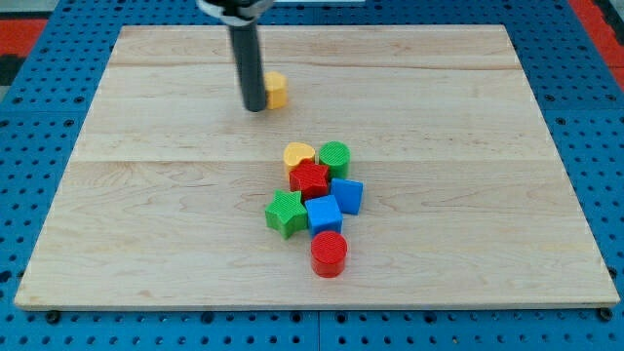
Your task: Push yellow hexagon towards top center
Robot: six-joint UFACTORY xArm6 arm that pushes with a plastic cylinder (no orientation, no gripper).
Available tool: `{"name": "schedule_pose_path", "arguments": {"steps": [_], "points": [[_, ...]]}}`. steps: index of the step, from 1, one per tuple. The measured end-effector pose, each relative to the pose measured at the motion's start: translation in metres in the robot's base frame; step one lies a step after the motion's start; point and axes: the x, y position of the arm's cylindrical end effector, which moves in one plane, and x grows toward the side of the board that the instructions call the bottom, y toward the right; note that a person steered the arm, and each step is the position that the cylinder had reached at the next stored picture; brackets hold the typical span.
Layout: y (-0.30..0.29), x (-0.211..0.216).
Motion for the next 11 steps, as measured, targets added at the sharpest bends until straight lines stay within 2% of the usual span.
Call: {"name": "schedule_pose_path", "arguments": {"steps": [1, 2, 3, 5, 6, 8, 9, 10, 11], "points": [[0.035, -0.012], [0.039, -0.04], [0.024, -0.047], [-0.044, -0.061], [-0.043, -0.065], [-0.011, -0.11], [0.001, -0.109], [-0.014, -0.101], [-0.009, -0.073]]}}
